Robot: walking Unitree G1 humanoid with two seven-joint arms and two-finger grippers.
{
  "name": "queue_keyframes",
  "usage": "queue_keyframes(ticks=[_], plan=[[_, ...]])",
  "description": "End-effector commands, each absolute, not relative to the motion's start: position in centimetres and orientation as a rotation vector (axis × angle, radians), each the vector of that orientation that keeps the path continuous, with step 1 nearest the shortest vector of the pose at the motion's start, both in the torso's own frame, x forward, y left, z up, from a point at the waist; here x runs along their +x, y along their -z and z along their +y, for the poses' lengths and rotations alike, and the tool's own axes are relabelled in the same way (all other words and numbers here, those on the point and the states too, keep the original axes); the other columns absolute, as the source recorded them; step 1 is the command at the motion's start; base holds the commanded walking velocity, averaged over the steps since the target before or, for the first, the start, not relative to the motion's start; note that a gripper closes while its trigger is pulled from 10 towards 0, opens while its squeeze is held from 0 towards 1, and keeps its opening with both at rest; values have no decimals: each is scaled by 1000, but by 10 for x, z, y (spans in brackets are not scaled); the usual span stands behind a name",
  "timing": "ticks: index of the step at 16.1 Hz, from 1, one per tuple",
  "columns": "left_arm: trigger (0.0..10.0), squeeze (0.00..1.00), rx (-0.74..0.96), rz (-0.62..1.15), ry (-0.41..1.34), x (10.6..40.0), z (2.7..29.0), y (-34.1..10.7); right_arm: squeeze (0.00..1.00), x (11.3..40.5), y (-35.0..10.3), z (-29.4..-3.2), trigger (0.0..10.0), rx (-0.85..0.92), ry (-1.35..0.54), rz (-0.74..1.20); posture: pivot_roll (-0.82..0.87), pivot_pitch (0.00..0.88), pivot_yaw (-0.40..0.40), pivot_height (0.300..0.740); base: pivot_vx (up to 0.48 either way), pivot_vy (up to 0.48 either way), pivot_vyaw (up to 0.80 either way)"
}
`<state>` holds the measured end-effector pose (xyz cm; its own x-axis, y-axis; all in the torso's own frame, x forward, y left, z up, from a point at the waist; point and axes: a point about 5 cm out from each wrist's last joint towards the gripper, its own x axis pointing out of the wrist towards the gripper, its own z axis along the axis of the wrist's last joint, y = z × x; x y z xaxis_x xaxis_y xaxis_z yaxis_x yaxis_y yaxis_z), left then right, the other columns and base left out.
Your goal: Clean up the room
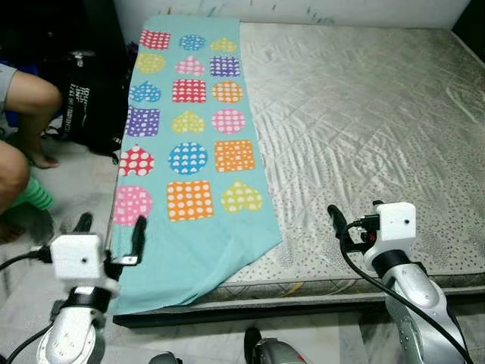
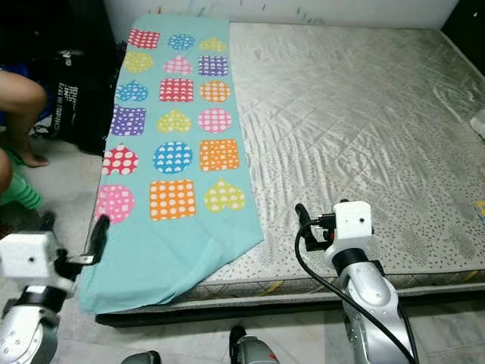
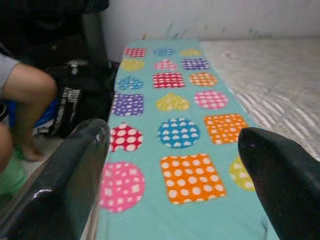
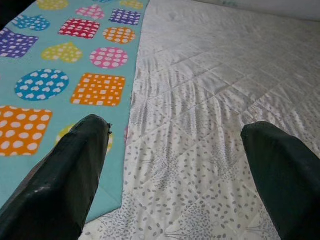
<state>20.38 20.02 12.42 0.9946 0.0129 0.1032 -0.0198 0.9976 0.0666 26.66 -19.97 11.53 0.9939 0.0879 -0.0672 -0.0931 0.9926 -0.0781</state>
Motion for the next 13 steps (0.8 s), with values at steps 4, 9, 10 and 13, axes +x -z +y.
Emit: queue_keyframes(ticks=[4,9,10,13], plan=[[10000,0,63,-94,-6,208,193,-125,0,267,-120,-190,10000,-45,-76,53,63,185,-57,740,0,0,0],[10000,0,42,-108,-83,214,198,-128,0,269,-116,-188,10000,-35,-70,71,69,195,-45,740,0,0,-512],[10000,0,46,-109,-84,215,198,-128,0,269,-116,-188,10000,-35,-73,70,69,195,-45,740,0,0,0],[10000,0,39,-112,-82,214,197,-129,0,271,-118,-183,10000,-35,-98,60,73,198,-45,740,0,0,0]])
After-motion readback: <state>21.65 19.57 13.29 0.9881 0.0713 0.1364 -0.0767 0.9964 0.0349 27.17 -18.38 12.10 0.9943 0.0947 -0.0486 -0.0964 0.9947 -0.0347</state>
